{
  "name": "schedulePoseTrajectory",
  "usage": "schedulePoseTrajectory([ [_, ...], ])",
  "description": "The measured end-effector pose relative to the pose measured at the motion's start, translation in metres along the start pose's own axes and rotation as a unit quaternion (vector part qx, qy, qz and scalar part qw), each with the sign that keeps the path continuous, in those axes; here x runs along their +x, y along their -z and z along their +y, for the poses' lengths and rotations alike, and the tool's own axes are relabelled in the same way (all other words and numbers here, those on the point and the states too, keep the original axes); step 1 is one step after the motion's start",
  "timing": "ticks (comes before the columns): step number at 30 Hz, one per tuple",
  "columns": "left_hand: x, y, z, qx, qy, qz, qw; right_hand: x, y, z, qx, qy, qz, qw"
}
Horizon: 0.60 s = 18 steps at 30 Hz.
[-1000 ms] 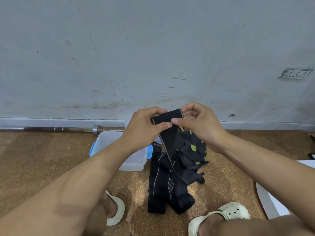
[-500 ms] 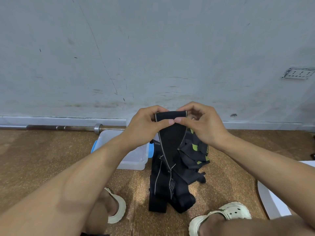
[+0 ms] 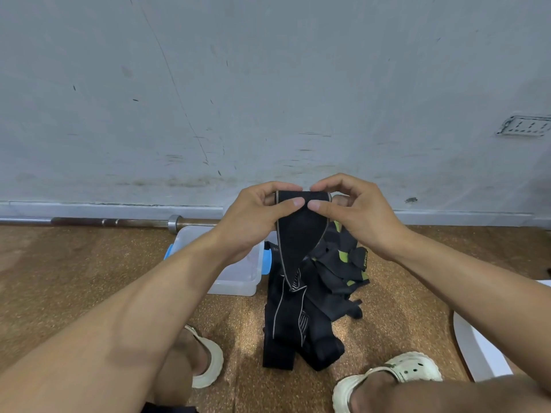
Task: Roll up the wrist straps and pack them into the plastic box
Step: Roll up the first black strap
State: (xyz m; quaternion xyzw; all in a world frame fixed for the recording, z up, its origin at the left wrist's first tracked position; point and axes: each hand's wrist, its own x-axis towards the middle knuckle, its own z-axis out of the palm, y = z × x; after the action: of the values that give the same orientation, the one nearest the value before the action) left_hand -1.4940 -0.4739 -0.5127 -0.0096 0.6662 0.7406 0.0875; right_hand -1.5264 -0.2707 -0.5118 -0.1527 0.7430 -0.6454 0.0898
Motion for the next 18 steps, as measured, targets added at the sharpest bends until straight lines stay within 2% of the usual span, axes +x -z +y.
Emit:
schedulePoseTrajectory([
  [4, 0.0003, 0.0012, -0.0006, 0.014, -0.017, 0.004, 1.000, 0.0009, -0.0014, -0.0009, 0.066, -0.044, -0.029, 0.996],
  [10, 0.0010, 0.0033, -0.0029, 0.061, -0.026, 0.004, 0.998, 0.0006, 0.0011, -0.0021, 0.067, -0.071, -0.041, 0.994],
  [13, 0.0028, 0.0022, -0.0070, 0.084, -0.026, 0.018, 0.996, 0.0007, 0.0013, -0.0006, 0.022, -0.061, -0.040, 0.997],
  [18, 0.0040, 0.0000, -0.0084, 0.092, -0.026, 0.035, 0.995, 0.0000, -0.0015, 0.0014, -0.083, 0.003, -0.024, 0.996],
])
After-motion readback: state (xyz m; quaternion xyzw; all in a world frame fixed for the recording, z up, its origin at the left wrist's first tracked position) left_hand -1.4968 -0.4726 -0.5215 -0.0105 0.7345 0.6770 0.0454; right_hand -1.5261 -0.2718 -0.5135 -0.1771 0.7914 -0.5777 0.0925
